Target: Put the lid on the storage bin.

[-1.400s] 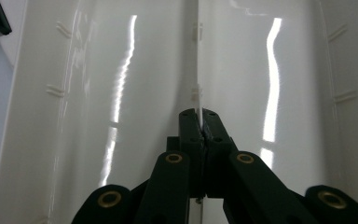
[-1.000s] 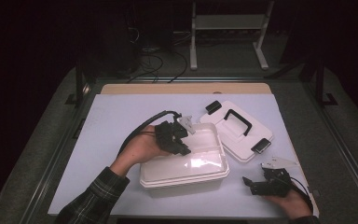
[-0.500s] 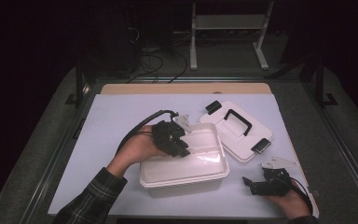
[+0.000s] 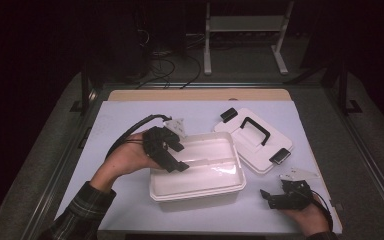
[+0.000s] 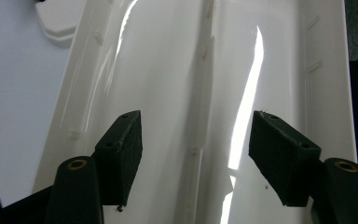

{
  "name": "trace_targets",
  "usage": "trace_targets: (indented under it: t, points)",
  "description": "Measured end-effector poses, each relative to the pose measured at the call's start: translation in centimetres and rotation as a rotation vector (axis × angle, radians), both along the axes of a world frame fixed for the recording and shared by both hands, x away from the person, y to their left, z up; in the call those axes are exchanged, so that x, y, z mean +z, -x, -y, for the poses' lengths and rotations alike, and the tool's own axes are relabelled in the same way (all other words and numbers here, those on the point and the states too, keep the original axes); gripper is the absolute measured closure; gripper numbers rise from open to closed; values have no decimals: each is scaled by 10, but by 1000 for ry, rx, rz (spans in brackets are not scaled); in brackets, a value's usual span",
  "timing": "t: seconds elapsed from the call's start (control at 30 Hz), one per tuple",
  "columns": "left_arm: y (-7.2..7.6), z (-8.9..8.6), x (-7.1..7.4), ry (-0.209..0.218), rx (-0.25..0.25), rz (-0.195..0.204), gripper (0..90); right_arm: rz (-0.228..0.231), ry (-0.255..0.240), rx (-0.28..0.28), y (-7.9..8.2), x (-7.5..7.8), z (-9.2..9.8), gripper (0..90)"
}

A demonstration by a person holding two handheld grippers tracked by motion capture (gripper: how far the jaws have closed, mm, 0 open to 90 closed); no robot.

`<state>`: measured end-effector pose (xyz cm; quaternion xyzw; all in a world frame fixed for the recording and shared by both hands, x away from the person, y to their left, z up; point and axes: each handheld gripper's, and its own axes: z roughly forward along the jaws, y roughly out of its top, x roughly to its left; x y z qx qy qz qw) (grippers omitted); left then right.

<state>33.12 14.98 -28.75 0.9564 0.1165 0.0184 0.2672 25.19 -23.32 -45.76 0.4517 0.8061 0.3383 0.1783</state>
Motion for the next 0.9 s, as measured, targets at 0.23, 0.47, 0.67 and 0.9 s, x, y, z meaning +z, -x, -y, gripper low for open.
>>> trace_targets:
  t: [0.23,0.47,0.67,0.9]
  points:
    - [8,-34,6,-2,52,32,282,-28,12,12,-3,3,0,116]
    - [14,-71,5,9,113,44,255,-32,19,23,-6,9,1,116]
    - [21,-100,-9,-14,179,70,214,-34,1,39,-14,16,1,134]
    - [26,-120,-40,-30,246,73,185,-17,1,49,-24,26,0,140]
